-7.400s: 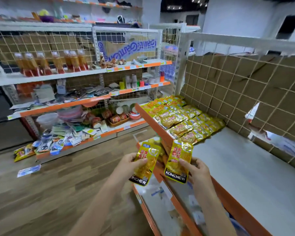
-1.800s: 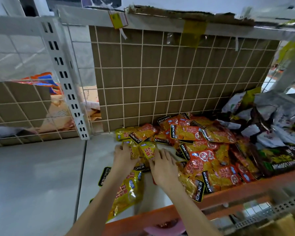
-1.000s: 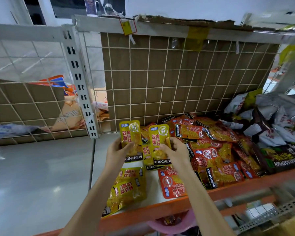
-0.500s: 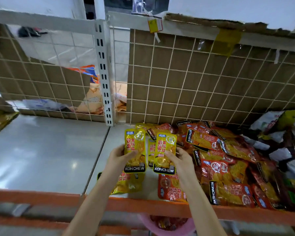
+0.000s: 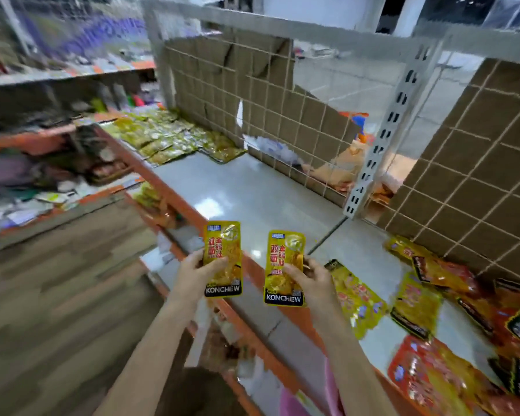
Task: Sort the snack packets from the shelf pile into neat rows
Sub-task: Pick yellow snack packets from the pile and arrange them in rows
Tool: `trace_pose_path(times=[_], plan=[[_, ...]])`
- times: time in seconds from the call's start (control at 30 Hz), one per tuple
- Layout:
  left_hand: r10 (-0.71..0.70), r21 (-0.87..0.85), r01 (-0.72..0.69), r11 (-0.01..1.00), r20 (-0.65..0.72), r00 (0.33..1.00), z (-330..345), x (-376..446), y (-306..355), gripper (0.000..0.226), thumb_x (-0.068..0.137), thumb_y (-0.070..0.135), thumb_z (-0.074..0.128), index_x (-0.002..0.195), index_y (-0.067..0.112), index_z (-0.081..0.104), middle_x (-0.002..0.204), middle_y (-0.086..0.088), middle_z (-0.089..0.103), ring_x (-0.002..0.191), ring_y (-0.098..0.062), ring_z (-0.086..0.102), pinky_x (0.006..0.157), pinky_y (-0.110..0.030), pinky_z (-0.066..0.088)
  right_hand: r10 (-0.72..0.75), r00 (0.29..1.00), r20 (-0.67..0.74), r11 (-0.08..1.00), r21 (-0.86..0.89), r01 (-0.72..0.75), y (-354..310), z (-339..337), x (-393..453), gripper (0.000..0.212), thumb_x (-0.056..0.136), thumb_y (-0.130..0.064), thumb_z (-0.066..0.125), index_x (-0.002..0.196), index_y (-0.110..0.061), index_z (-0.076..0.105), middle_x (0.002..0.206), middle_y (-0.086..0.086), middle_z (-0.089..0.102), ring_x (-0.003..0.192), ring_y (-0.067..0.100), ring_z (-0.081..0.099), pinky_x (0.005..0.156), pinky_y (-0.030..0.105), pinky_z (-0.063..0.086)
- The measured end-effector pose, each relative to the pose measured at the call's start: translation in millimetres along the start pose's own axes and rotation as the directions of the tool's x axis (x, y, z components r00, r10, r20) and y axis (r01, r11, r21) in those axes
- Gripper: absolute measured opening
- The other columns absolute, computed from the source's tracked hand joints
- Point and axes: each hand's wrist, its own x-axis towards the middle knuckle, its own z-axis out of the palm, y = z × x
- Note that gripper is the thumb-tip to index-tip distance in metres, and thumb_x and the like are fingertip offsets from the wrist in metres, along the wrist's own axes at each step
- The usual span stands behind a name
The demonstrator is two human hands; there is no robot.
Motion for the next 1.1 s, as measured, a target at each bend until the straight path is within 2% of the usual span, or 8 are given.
trace_pose_path(times=[0.1,0.2,0.27,0.43,0.5,0.73,0.93,1.1], plan=[[0.007,-0.027,-0.011,1.000,-0.116,0.993,-50,-3,5,0.014,0.085,0.003,0.061,0.098,0.003,0.066,0.078,-0.005,0.072,0.066,-0.017,0.068,0.061,-0.025,0.055,0.009,0.992,0.127,1.000,0.001,-0.010,0,52,5,0.010,0.085,-0.001,0.063,0.091,-0.009,0.063,0.079,0.004,0.068,0.061,0.003,0.063,0.057,0.014,0.049],[-0.010,-0.047,0.001,0.999,-0.203,0.979,-102,0,10,0.014,0.084,0.003,0.063,0.097,0.002,0.066,0.086,-0.014,0.071,0.075,-0.027,0.066,0.077,-0.040,0.054,0.022,0.974,0.226,0.999,0.029,-0.030,4,108,9,0.014,0.086,0.002,0.062,0.098,-0.004,0.062,0.081,0.005,0.068,0.062,0.003,0.065,0.056,0.014,0.049],[-0.030,-0.081,0.010,0.997,-0.250,0.968,-139,3,14,0.011,0.083,0.002,0.063,0.091,0.008,0.067,0.084,-0.010,0.072,0.074,-0.027,0.066,0.083,-0.045,0.051,0.021,0.960,0.278,0.999,0.027,-0.030,7,149,11,0.015,0.085,0.001,0.063,0.097,-0.008,0.063,0.084,0.006,0.070,0.071,0.010,0.067,0.062,0.019,0.052],[-0.007,-0.067,-0.015,0.998,-0.322,0.947,-226,18,25,0.009,0.085,0.003,0.062,0.089,0.011,0.065,0.073,0.000,0.071,0.058,-0.010,0.067,0.057,-0.022,0.053,0.040,0.928,0.371,0.999,0.008,-0.046,16,248,15,0.015,0.085,-0.003,0.064,0.095,-0.014,0.062,0.090,0.007,0.070,0.084,0.022,0.065,0.079,0.035,0.053],[-0.004,-0.058,-0.017,0.998,-0.338,0.941,-255,26,29,0.009,0.085,0.002,0.062,0.088,0.011,0.065,0.076,-0.003,0.070,0.056,-0.009,0.066,0.054,-0.020,0.052,0.042,0.920,0.389,0.999,-0.002,-0.045,20,282,18,0.015,0.085,-0.002,0.064,0.095,-0.013,0.061,0.092,0.011,0.069,0.085,0.024,0.064,0.078,0.034,0.052],[0.008,0.040,0.004,0.999,-0.305,0.952,-326,68,40,0.008,0.085,0.001,0.062,0.090,0.008,0.064,0.073,-0.001,0.067,0.053,-0.003,0.063,0.050,-0.012,0.047,0.053,0.925,0.375,0.998,-0.041,-0.041,30,361,40,0.023,0.086,-0.001,0.062,0.108,-0.006,0.061,0.093,0.007,0.070,0.082,0.018,0.066,0.062,0.017,0.052],[0.000,0.046,0.012,0.999,-0.254,0.967,-347,128,48,0.011,0.084,-0.001,0.062,0.084,0.010,0.064,0.062,0.007,0.068,0.052,-0.003,0.062,0.050,-0.011,0.047,0.063,0.948,0.313,0.998,-0.023,-0.059,26,396,86,0.028,0.085,0.002,0.062,0.113,-0.004,0.059,0.103,0.015,0.069,0.096,0.028,0.065,0.089,0.042,0.050],[0.029,0.096,-0.014,0.995,-0.154,0.988,-339,207,59,0.014,0.083,0.001,0.065,0.094,0.009,0.065,0.079,0.001,0.070,0.061,-0.003,0.065,0.061,-0.018,0.050,0.003,0.974,0.227,1.000,0.004,-0.004,18,407,147,0.024,0.085,0.005,0.060,0.108,-0.003,0.061,0.089,0.007,0.070,0.085,0.023,0.067,0.079,0.036,0.054]])
